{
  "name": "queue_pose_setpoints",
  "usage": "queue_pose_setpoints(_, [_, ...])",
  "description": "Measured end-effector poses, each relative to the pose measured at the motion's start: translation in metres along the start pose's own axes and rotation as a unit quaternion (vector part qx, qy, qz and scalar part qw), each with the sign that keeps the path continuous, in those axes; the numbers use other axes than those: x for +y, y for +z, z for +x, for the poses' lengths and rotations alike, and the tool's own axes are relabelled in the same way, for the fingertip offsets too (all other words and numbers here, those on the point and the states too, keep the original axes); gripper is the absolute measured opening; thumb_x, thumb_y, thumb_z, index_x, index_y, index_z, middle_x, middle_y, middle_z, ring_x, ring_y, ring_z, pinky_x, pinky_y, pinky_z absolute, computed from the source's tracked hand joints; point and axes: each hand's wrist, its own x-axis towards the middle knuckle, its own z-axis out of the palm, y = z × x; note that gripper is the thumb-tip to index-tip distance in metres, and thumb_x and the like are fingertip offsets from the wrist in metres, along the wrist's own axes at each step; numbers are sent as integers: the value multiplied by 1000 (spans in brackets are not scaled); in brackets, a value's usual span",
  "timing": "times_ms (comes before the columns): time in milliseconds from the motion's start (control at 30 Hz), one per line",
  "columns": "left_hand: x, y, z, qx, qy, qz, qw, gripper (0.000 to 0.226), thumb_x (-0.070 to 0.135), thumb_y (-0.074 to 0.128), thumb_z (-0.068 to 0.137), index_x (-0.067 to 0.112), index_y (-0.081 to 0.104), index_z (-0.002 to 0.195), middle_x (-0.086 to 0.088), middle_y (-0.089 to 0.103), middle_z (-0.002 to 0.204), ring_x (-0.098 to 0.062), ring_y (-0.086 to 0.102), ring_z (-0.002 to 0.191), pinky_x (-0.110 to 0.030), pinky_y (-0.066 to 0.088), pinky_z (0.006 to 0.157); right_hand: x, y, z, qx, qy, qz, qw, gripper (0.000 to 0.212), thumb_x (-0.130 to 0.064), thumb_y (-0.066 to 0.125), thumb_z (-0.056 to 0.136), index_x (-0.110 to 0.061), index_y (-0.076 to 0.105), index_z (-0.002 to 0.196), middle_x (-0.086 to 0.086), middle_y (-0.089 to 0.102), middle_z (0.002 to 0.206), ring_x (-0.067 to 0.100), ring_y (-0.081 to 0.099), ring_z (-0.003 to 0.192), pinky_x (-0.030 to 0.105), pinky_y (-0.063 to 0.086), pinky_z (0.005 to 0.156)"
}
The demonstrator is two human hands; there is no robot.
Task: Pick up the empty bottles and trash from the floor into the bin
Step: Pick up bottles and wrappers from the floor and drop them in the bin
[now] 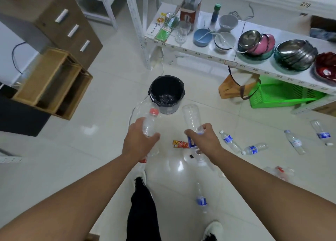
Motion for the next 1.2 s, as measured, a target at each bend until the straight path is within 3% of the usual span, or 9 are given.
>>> queue_pose_setpoints(133, [-12,-36,66,-39,34,5,999,83,66,74,69,37,49,143,5,60,114,-16,62,99,-33,50,81,-40,35,18,24,31,-2,999,60,-58,81,70,-27,47,109,15,72,102,27,65,71,40,58,60])
queue_pose_setpoints(267, [-15,-74,127,-62,61,6,996,78,64,77,71,34,50,138,9,58,111,-3,58,91,-31,50,78,-88,74,39,46,52,29,997,63,-58,81,67,-24,50,109,9,72,91,27,70,70,53,66,68])
queue_pose_setpoints(433, [-6,-98,184,-102,32,-31,994,83,58,81,78,23,48,146,-5,59,127,-24,64,109,-42,57,91,-125,101,61,45,86,136,986,69,-54,82,69,-18,49,117,3,69,78,25,66,63,48,60,62])
queue_pose_setpoints(633, [15,-94,231,-164,-33,-59,984,81,58,76,72,24,47,140,-14,65,124,-39,75,98,-59,65,83,-146,100,100,42,123,178,976,69,-58,84,69,-24,45,115,10,69,101,30,71,78,58,66,77])
queue_pose_setpoints(767, [33,-79,268,-184,-81,-65,977,75,51,73,73,22,51,138,-22,62,128,-46,74,104,-65,64,83,-158,89,137,23,147,186,971,68,-57,78,72,-23,44,119,16,68,107,30,73,71,51,67,66])
queue_pose_setpoints(900, [42,-56,314,-198,-83,-80,973,66,41,72,76,5,56,129,-22,66,107,-34,77,82,-58,67,70,-167,84,191,5,157,192,969,64,-58,69,74,-19,44,119,19,68,102,21,71,51,38,59,51])
queue_pose_setpoints(1000, [38,-32,346,-211,-76,-79,971,35,25,73,81,4,58,106,-11,65,82,-19,70,57,-44,63,54,-166,88,234,0,168,194,967,63,-57,70,78,-20,45,122,19,69,107,31,75,72,53,66,69])
queue_pose_setpoints(1100, [33,0,379,-215,-65,-44,973,29,31,76,84,24,55,103,5,71,82,-9,70,61,-26,53,49,-162,98,279,13,174,189,966,59,-59,71,78,-22,48,118,17,70,108,34,78,81,55,67,76])
queue_pose_setpoints(1200, [25,39,422,-243,-58,3,968,42,37,76,84,29,51,117,-6,71,102,-19,74,81,-37,59,57,-153,115,327,41,171,176,969,55,-58,71,79,-22,51,115,11,71,104,28,76,80,42,63,64])
